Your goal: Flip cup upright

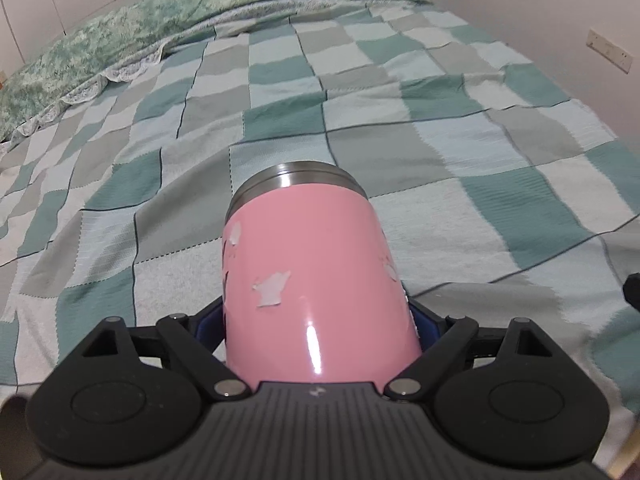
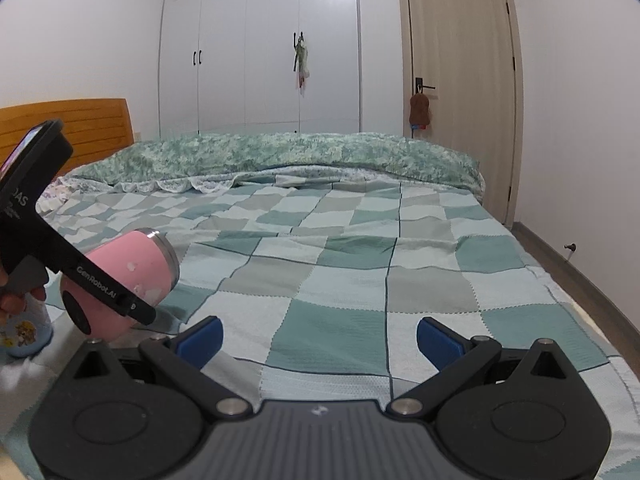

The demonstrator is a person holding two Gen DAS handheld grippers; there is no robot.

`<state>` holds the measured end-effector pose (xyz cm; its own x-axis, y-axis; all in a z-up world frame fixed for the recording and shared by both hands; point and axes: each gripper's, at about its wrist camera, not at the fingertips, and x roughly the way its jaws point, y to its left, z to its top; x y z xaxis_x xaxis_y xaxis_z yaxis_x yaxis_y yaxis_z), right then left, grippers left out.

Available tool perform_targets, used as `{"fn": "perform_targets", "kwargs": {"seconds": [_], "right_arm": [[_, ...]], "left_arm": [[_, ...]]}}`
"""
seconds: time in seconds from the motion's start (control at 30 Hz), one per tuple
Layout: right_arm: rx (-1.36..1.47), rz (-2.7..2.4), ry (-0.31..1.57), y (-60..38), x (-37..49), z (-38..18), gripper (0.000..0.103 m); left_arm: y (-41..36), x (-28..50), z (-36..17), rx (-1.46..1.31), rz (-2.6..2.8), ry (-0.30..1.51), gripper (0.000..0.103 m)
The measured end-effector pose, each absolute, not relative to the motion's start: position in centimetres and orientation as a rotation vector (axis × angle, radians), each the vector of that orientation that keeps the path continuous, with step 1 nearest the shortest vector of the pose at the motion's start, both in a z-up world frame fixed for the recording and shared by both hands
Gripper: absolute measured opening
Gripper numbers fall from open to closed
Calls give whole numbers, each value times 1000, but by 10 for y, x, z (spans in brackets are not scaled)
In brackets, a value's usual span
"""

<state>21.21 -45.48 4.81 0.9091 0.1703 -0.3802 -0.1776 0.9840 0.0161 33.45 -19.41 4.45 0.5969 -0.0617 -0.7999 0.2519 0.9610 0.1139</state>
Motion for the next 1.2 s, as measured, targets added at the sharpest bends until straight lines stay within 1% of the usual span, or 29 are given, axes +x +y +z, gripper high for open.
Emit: {"fn": "perform_targets", "kwargs": {"seconds": [0.3, 0.5, 0.77, 0.93, 1.03, 1.2], "right_arm": [[-28, 188, 339, -450, 166, 75, 103], [-37, 190, 323, -446, 129, 88, 103], [-60, 179, 365, -446, 91, 77, 103], [-55, 177, 404, -445, 77, 65, 103], [-49, 175, 423, -445, 70, 58, 103], [-49, 172, 441, -445, 60, 53, 103]], "left_arm": [[-205, 273, 83, 213, -255, 854, 90], [-218, 228, 91, 202, -304, 839, 90], [-223, 184, 63, 145, -293, 859, 90], [-218, 180, 37, 101, -220, 860, 90], [-214, 183, 21, 66, -195, 891, 90], [-209, 183, 20, 40, -205, 876, 91]]}}
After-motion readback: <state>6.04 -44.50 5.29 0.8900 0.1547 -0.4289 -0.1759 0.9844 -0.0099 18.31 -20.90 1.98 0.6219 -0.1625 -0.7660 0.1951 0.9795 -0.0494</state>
